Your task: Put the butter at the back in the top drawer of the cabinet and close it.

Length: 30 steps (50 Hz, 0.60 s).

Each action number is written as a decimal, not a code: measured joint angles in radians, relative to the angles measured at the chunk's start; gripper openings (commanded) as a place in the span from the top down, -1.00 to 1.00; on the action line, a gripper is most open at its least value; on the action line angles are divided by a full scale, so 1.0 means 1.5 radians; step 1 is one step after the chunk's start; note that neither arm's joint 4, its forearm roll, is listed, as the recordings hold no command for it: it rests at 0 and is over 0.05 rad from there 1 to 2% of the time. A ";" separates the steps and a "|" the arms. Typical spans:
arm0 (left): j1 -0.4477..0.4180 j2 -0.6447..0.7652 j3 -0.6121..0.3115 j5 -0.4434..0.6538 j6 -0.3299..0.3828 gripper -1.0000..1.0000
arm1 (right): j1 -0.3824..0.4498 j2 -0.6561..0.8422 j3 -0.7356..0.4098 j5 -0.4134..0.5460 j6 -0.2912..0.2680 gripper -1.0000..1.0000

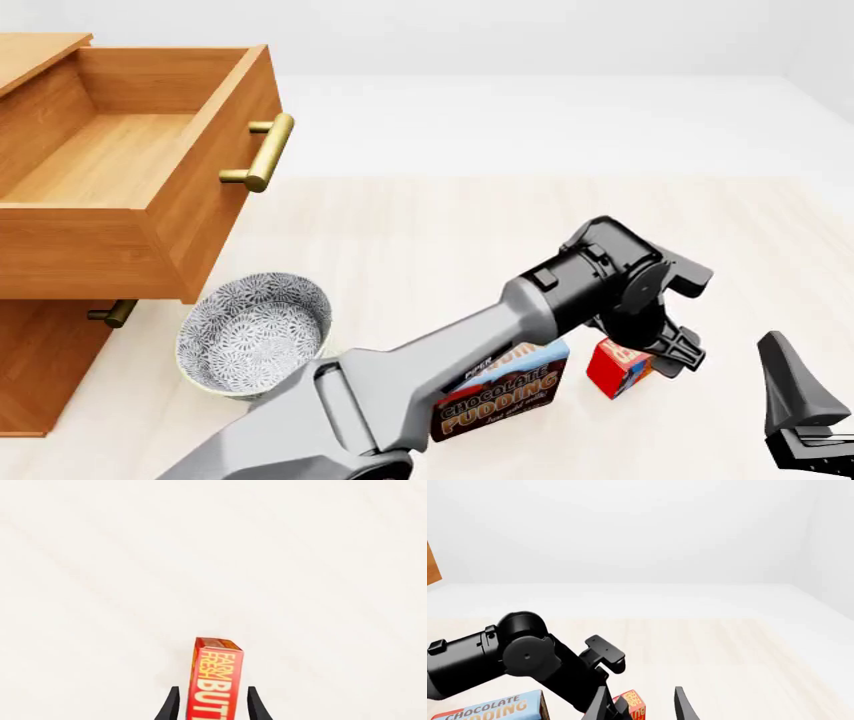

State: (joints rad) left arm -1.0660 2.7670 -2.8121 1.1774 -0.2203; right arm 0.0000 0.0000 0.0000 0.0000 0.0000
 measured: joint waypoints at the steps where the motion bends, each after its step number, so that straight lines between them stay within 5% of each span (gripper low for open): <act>1: 0.000 0.001 0.000 0.000 0.000 -1.00 | 0.000 0.000 0.000 0.000 0.000 -1.00; 19: 0.001 0.016 -0.006 -0.003 -0.007 -1.00 | 0.000 0.000 0.000 0.000 0.000 -1.00; 20: 0.001 0.016 -0.006 -0.003 -0.008 1.00 | 0.000 0.000 0.000 0.000 0.000 -1.00; 30: 0.000 0.017 -0.006 -0.003 -0.018 1.00 | 0.000 0.000 0.000 0.000 0.000 -1.00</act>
State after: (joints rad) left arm -1.0666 2.7922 -2.8216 1.1722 -0.2468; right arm 0.0000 0.0000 0.0000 0.0000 0.0000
